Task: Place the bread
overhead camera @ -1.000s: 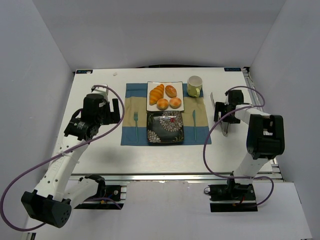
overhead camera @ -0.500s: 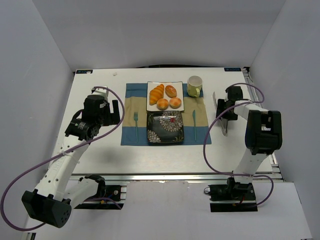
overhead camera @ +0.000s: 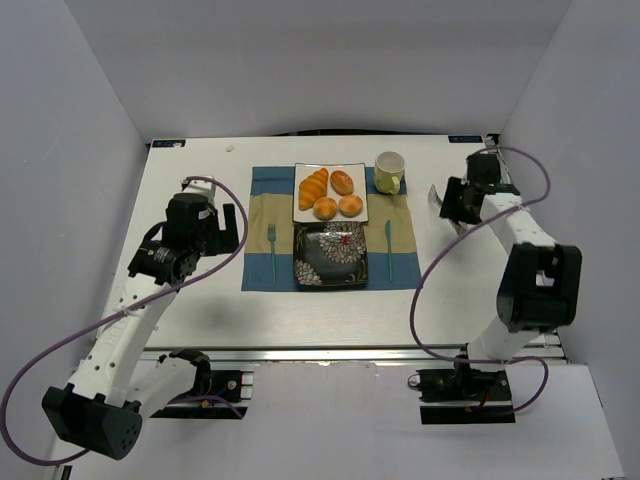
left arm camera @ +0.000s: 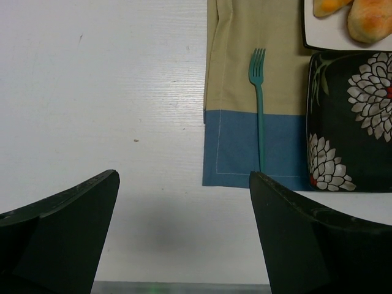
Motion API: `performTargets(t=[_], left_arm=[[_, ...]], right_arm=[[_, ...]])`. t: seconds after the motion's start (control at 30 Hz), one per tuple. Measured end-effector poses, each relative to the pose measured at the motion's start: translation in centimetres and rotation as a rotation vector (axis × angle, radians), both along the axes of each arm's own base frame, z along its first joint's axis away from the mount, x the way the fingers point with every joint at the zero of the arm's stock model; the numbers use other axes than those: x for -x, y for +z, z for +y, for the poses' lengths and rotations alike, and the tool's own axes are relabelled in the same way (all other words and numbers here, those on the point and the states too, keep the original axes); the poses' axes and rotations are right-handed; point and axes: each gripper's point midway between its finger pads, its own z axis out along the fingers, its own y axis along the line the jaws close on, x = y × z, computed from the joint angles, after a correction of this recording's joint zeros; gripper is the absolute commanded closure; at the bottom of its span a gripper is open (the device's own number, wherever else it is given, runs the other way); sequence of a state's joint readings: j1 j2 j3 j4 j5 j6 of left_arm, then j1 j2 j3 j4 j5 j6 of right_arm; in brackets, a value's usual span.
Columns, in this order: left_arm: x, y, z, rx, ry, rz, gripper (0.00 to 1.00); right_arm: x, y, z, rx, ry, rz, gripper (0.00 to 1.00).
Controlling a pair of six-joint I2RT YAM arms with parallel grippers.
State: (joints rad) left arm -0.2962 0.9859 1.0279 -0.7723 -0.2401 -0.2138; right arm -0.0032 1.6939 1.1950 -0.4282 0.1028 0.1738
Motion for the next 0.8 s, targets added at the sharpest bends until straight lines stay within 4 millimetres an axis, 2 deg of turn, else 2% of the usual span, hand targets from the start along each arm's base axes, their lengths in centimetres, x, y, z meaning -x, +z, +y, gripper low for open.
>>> performTargets(t=[0.13, 0.23, 0.33, 0.4, 0.53, 0.8], left_arm=[[0.5, 0.5, 0.1, 0.01, 0.003, -0.014, 0.02], [0.7, 0.9, 0.1, 0.02, 0.006, -0.029, 0.02], [0.8, 1.2, 0.1, 0.028, 0.009, -0.039, 0.02], [0.9, 1.3, 0.1, 0.033, 0.013, -0.044, 0.02], [0.9, 1.4, 0.1, 0.046, 0.022, -0.047, 0.02], [1.0, 1.6, -0.1, 0.085, 0.049, -0.055, 0.02]], right_arm=[[-0.2, 9.2, 0.2, -0.025, -0.032, -0.19, 0.42], [0.8, 16.0, 0.5, -0.041, -0.037, -0.333, 0.43], [2.4, 20.5, 1.3, -0.052, -0.014, -0.419, 0.43], [3.8, 21.8, 2.3, -0.061, 0.017, -0.43, 0.43], [6.4, 22.1, 5.0, -0.08, 0.102, -0.392, 0.43], [10.8, 21.2, 14.9, -0.188, 0.37, -0.324, 0.44]])
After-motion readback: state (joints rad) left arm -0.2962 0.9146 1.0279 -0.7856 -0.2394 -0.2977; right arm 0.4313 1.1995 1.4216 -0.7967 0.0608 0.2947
